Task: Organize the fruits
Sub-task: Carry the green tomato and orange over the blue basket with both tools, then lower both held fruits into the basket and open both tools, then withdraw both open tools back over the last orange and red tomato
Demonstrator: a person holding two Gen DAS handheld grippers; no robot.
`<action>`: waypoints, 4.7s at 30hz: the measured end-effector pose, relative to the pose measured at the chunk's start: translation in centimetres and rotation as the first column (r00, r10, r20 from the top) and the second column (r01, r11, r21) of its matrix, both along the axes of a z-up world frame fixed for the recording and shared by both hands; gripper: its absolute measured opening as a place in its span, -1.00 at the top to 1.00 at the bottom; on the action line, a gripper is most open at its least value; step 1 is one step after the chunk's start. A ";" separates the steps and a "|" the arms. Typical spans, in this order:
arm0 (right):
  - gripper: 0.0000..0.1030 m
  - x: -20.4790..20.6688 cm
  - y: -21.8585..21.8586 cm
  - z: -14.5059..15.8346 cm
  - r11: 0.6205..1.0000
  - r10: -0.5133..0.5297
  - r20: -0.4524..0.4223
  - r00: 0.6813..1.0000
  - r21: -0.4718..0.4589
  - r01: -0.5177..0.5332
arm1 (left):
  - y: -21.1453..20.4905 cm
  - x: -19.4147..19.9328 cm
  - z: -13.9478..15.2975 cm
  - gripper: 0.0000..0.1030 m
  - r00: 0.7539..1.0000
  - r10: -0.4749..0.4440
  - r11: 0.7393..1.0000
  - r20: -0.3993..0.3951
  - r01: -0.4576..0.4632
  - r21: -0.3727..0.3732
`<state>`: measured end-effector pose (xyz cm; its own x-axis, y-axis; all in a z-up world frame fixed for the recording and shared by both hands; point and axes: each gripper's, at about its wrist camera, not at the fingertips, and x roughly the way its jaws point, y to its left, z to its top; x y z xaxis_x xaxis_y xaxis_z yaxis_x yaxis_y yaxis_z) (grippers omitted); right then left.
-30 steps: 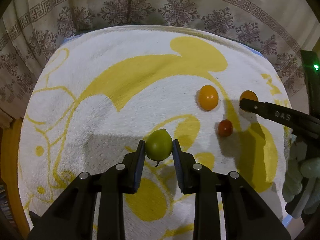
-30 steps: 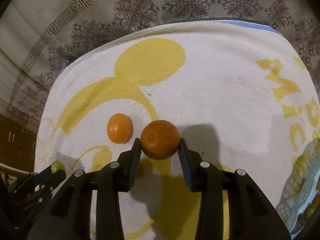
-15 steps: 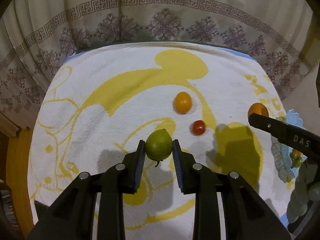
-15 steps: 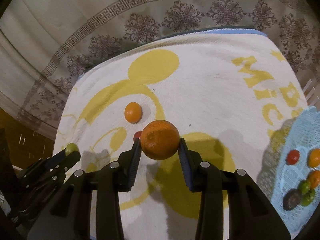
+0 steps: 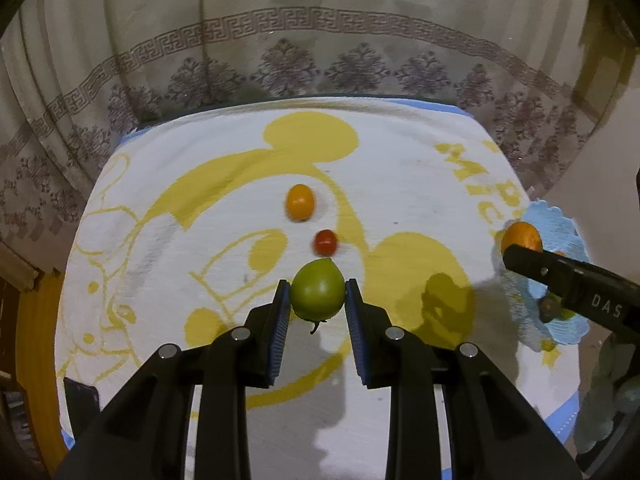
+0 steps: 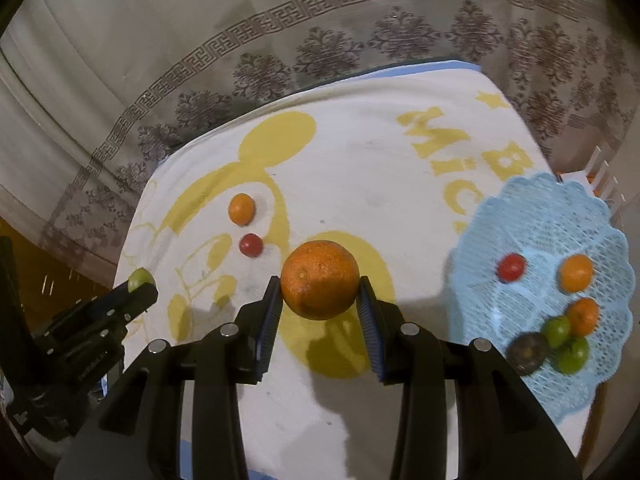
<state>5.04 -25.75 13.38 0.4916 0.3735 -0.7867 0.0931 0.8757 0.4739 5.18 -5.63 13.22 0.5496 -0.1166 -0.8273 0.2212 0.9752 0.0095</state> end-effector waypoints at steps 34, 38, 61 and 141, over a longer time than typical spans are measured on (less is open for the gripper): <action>0.25 -7.5 -15.1 -3.3 0.979 -0.205 -0.070 0.976 -0.030 0.203 | -14.0 -3.6 0.4 0.46 0.985 -0.172 0.985 0.024 0.172 0.025; 0.24 -7.5 -15.8 -4.0 0.978 -0.210 -0.083 0.974 -0.032 0.208 | -14.8 -3.5 0.1 0.46 0.983 -0.183 0.983 0.016 0.183 0.027; -0.14 -9.2 -18.3 -5.8 0.965 -0.260 -0.143 0.955 -0.016 0.260 | -20.9 -3.7 -1.7 0.46 0.951 -0.309 0.951 -0.022 0.309 -0.018; -0.16 -3.1 -2.5 -4.9 0.988 -0.148 -0.149 0.978 -0.065 0.140 | -0.7 7.2 -7.2 -0.30 0.988 0.022 1.000 -0.151 -0.024 -0.012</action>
<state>1.95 -28.28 8.51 0.4090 0.2622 -0.8741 0.2880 0.8718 0.3963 12.41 -6.31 6.07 0.4213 -0.1174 -0.8993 0.1969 0.9798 -0.0357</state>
